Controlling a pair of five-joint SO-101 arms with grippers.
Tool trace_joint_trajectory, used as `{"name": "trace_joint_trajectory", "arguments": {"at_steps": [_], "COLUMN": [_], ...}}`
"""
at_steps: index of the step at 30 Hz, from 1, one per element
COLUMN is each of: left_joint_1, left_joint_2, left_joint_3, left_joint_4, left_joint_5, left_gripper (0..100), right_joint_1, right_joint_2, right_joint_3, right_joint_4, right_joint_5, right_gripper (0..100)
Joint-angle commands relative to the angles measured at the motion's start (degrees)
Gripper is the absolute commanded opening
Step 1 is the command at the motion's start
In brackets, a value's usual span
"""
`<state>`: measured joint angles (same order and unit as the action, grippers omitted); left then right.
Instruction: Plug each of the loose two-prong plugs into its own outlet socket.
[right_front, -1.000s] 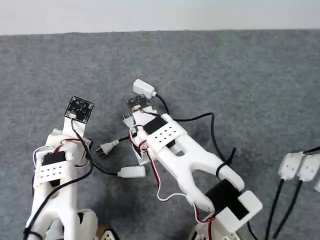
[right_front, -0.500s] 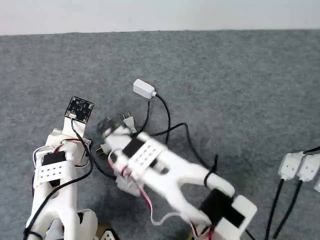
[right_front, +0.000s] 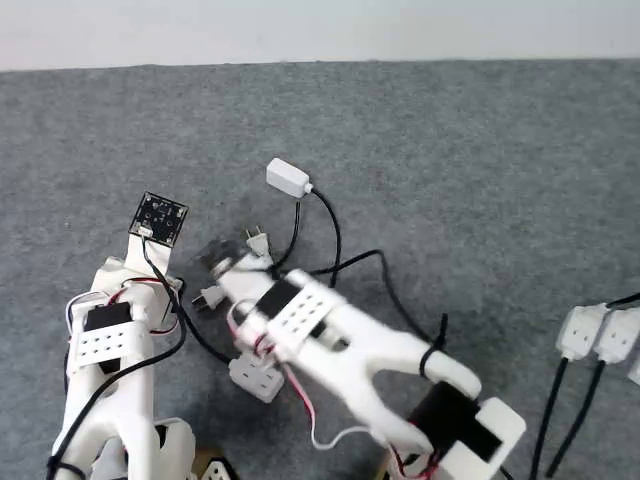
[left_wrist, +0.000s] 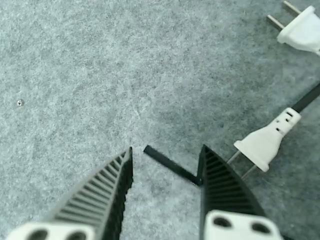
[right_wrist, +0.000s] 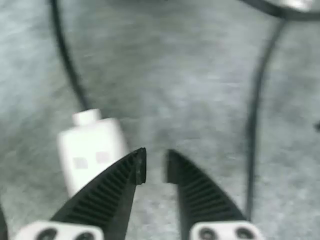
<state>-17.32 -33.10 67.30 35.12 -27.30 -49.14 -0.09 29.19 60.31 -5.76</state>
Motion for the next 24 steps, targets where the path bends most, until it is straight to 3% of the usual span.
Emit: {"name": "trace_joint_trajectory", "arguments": {"at_steps": [1, 7, 17, 22, 24], "left_joint_1": [0.3, 0.2, 0.1, 0.1, 0.1], "left_joint_2": [-1.3, -1.3, -1.3, -1.3, -1.3], "left_joint_3": [-0.6, -0.6, -0.6, -0.6, -0.6], "left_joint_4": [0.4, 0.4, 0.4, 0.4, 0.4], "left_joint_5": [-0.6, -0.6, -0.6, -0.6, -0.6], "left_gripper": [20, 20, 20, 20, 20], "right_joint_1": [6.2, 11.6, 16.1, 16.0, 16.4], "right_joint_2": [-2.0, -0.9, 10.9, 11.0, 10.5], "right_joint_3": [-4.4, -4.1, -6.9, -7.5, -7.3], "right_joint_4": [-0.7, -1.3, -0.8, 0.1, 1.2], "right_joint_5": [4.9, 10.7, 19.3, 19.3, 19.2], "right_gripper": [21.7, 16.2, 15.2, 0.0, 1.3]}}
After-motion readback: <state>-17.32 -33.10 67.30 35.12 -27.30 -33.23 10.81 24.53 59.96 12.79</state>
